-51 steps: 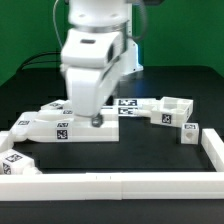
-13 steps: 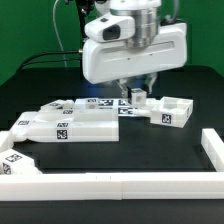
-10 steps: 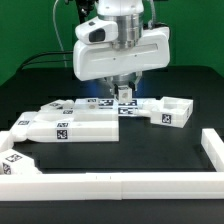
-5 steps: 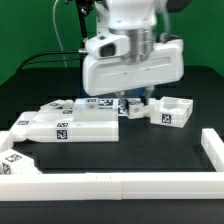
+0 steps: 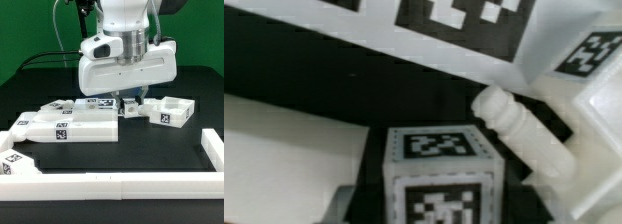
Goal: Assemble chair
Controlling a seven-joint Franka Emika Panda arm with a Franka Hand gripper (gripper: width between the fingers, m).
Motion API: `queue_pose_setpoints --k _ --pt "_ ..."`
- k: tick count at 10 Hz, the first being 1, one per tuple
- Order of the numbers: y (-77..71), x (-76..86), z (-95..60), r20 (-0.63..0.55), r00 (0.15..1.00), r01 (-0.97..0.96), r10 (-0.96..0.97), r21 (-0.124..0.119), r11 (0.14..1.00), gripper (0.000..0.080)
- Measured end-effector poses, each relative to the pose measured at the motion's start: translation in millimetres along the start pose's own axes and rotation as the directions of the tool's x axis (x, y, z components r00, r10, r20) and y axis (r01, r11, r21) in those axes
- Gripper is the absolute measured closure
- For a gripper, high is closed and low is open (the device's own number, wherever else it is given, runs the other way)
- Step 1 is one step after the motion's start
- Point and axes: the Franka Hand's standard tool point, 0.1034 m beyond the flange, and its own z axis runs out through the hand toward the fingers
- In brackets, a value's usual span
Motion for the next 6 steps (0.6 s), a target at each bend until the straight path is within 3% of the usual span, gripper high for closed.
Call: queue_pose_setpoints --k 3,6 --pt "2.1 -21.2 5.6 0.004 1.000 0.014 -0.014 -0.006 1.000 0.0518" --pt "3.2 -24.4 7.1 0.008 1.000 0.017 -0.017 -0.005 1.000 0.0518"
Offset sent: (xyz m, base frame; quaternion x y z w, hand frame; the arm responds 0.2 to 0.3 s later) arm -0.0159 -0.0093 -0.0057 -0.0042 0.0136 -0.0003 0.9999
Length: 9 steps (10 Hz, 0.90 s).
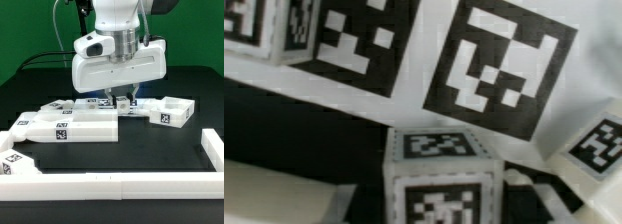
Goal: Assemble chair
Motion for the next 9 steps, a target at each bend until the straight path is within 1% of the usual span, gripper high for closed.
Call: queue_pose_setpoints --k 5,6,7,8,9 --pt "-0.7 -1.4 0.8 0.008 1.000 0.000 0.000 0.004 1.000 0.0518" --pt "-0.8 -1.3 0.8 0.008 1.000 0.000 0.000 0.004 1.000 0.0346" --pt "-5.7 5.2 -0.3 0.006 1.000 -0.002 0.002 0.004 1.000 0.0198" --pt "-32.0 40.0 -6.6 0.050 0.998 -0.036 0.035 0.018 0.999 0.0165" --pt "-36.5 57.4 -15.3 0.033 0.999 0.018 -0.019 0.019 1.000 0.0165"
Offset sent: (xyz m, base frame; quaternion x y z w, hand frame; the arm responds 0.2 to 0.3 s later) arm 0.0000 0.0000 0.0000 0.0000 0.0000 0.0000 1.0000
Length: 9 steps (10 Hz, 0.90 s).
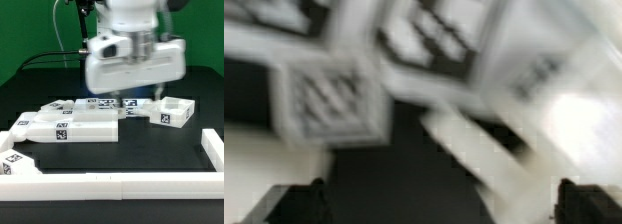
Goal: Assemble chair
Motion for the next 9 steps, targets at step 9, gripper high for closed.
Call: queue_pose_setpoints --k 9 --pt "-21.1 5.4 22.4 -0.053 0.924 0.376 -0.377 -0.031 0.926 0.0150"
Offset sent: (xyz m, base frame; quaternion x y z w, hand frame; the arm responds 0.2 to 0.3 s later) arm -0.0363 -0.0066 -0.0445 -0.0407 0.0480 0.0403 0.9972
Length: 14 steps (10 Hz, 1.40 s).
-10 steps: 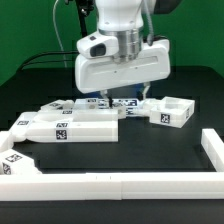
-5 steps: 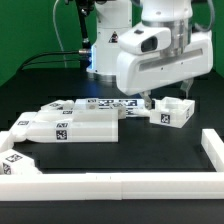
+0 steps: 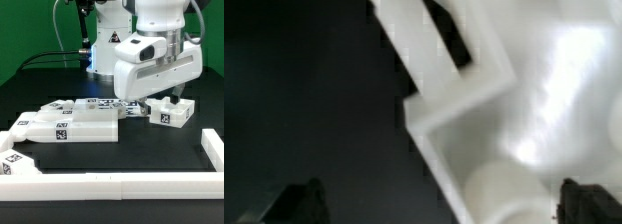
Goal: Assemble chair
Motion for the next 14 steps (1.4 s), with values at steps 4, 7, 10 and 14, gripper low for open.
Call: queue_pose_setpoints --k 4,7,10,14 --pt "12.2 -2.9 13.2 0.001 0.997 0.074 -0.074 0.013 0.997 0.0295" --pt "12.1 -3.4 13.7 0.003 0.997 0.074 -0.074 0.014 0.997 0.0569" --pt "14.2 -3.7 11.9 0.002 0.998 0.070 -0.070 0.012 0.997 0.0771" --pt "28.5 -21.2 -36.7 0.017 0.960 -0.280 0.280 0.001 0.960 0.0771"
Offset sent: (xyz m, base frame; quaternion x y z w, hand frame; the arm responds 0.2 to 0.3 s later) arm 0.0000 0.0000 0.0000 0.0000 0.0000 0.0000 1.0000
